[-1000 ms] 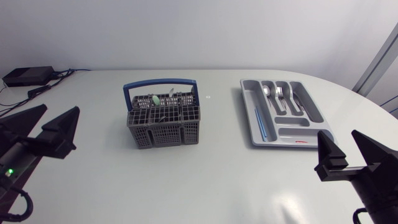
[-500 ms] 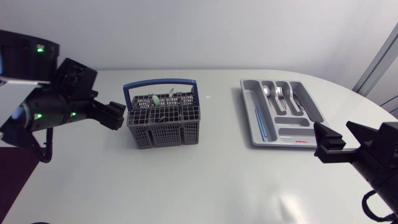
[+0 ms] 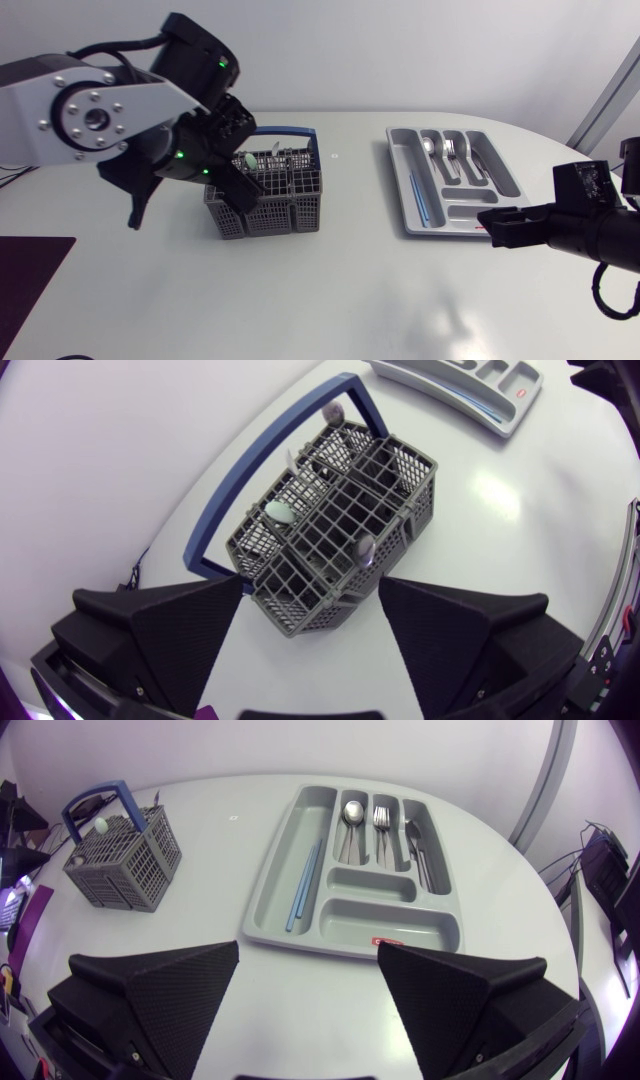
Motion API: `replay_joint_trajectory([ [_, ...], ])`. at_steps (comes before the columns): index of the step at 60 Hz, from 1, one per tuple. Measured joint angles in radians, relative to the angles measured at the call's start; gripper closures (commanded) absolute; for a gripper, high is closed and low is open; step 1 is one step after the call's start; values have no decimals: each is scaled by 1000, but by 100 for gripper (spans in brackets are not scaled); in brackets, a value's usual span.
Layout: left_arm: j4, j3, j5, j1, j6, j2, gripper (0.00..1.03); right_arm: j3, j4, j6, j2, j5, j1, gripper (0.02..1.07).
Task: Unload the cutlery basket into the drawer organizer.
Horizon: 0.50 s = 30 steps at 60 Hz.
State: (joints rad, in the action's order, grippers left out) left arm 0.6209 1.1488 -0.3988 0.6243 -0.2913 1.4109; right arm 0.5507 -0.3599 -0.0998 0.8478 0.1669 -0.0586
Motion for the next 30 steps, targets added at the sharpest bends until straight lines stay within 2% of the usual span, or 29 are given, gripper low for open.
replay_joint_trajectory([
  [14, 10, 12, -38, 61, 5, 108, 14, 13, -12, -29, 0, 10, 44, 7],
  [24, 8, 12, -52, 66, 10, 141, 25, 18, -12, -32, 0, 10, 75, 7],
  [30, -10, 12, -65, 66, 10, 151, 34, 18, -11, -32, 0, 10, 90, 7],
])
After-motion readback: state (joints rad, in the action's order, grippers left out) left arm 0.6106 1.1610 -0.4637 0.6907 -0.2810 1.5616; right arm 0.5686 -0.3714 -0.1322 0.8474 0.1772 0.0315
